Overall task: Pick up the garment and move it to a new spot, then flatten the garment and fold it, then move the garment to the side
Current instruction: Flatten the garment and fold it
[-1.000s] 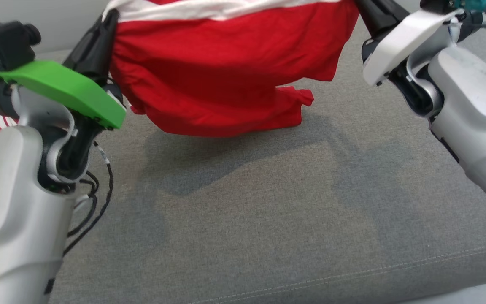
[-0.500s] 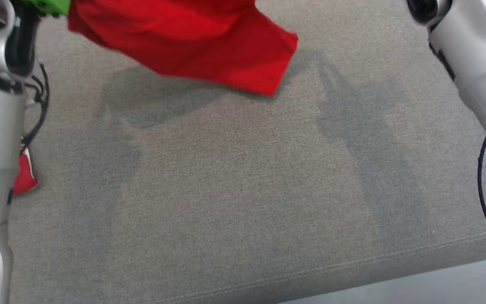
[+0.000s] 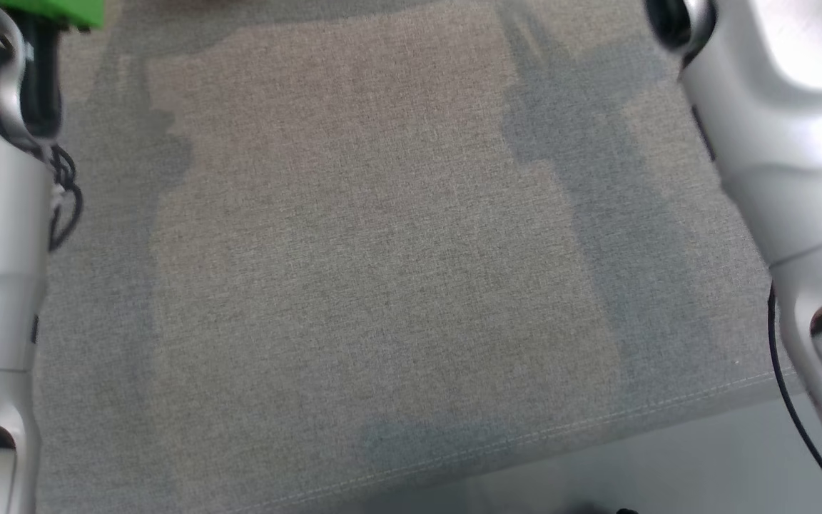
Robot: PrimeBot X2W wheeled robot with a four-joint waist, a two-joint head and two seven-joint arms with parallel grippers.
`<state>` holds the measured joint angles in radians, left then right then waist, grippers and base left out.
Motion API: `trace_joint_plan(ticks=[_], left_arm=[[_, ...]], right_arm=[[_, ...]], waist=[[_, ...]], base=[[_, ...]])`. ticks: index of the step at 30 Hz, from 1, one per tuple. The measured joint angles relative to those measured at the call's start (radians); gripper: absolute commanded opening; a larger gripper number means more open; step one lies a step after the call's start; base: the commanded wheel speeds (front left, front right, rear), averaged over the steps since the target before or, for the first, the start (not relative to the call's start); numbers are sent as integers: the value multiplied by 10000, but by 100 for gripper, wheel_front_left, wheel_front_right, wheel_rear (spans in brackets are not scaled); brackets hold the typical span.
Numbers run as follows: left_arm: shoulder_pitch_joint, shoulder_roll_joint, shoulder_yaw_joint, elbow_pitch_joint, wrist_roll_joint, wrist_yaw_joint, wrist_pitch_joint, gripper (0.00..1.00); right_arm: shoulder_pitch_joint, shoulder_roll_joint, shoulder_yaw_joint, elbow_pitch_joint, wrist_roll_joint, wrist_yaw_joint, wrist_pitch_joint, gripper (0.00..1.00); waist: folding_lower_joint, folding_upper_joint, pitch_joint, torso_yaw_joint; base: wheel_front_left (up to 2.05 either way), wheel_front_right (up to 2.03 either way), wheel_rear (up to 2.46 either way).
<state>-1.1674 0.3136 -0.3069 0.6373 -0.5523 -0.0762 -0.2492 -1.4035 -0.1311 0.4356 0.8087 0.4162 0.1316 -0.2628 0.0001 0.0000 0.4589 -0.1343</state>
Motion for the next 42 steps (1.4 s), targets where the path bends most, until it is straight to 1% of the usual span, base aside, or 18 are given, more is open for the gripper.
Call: trace_joint_plan(ticks=[3,5,7,10,11,16,20,23,25,26,27,28,29,34,37,42], left_arm=[[745,-215,-161,320,-19,-230,-86,0],[1166,-357,-102,230,-42,-339,-90,0],[1585,-477,100,-257,-56,-424,-119,0],[2445,-658,284,-1204,188,-477,-132,0],[3132,-848,372,-1802,309,-510,-132,0],[4807,-1068,111,-3229,700,-523,-134,0],[6270,-1135,280,-3927,792,-525,-132,0],[7304,-1285,566,-4297,798,-525,-134,0],[7916,-1396,755,-4614,861,-525,-134,0],[7916,-1396,755,-4614,861,-525,-134,0],[8479,-1442,834,-4907,1005,-525,-134,0],[8479,-1442,834,-4907,1005,-525,-134,0],[8780,-1475,872,-5074,1126,-525,-134,0],[10174,-1795,1446,-5879,1496,-529,-132,0],[11051,-1977,1643,-6358,1722,-529,-132,0],[12359,-2138,1818,-7135,1935,-545,-132,0]], right_arm=[[1279,19,531,-433,46,0,2,0],[1948,-90,800,-890,268,0,2,0],[2522,-290,986,-1455,522,0,2,0],[3377,-698,995,-2393,846,0,2,0],[4002,-909,859,-2957,1041,0,2,0],[5910,-1367,305,-4142,1135,0,0,0],[7432,-1532,-301,-4916,1131,-2,0,0],[8536,-1653,-491,-5388,1035,-2,2,0],[9195,-1661,-606,-5591,978,-2,2,0],[9195,-1661,-606,-5591,978,-2,2,0],[9851,-1649,-723,-5799,972,0,2,0],[9851,-1649,-723,-5799,972,0,2,0],[10169,-1639,-784,-5908,961,0,2,0],[11660,-1544,-1080,-6608,984,0,2,0],[12473,-1482,-1367,-7202,1030,0,71,0],[13676,-1402,-1833,-8378,1026,2,579,0]], waist=[[0,1,328,-43],[1,0,496,-42],[0,0,610,-16],[0,0,642,85],[0,0,582,162],[0,0,276,356],[-1,0,-49,502],[-1,0,-347,582],[-1,0,-564,619],[-1,0,-564,619],[-1,0,-802,645],[-1,0,-802,645],[-1,0,-926,654],[-2,0,-1594,656],[-1,0,-2010,630],[-2,0,-2656,554]], base=[[0,0,0],[0,0,0],[0,0,0],[0,0,0],[0,0,0],[0,0,0],[0,0,0],[0,0,0],[0,0,0],[0,0,0],[0,0,0],[0,0,0],[0,0,0],[0,0,0],[0,0,0],[0,0,0]])
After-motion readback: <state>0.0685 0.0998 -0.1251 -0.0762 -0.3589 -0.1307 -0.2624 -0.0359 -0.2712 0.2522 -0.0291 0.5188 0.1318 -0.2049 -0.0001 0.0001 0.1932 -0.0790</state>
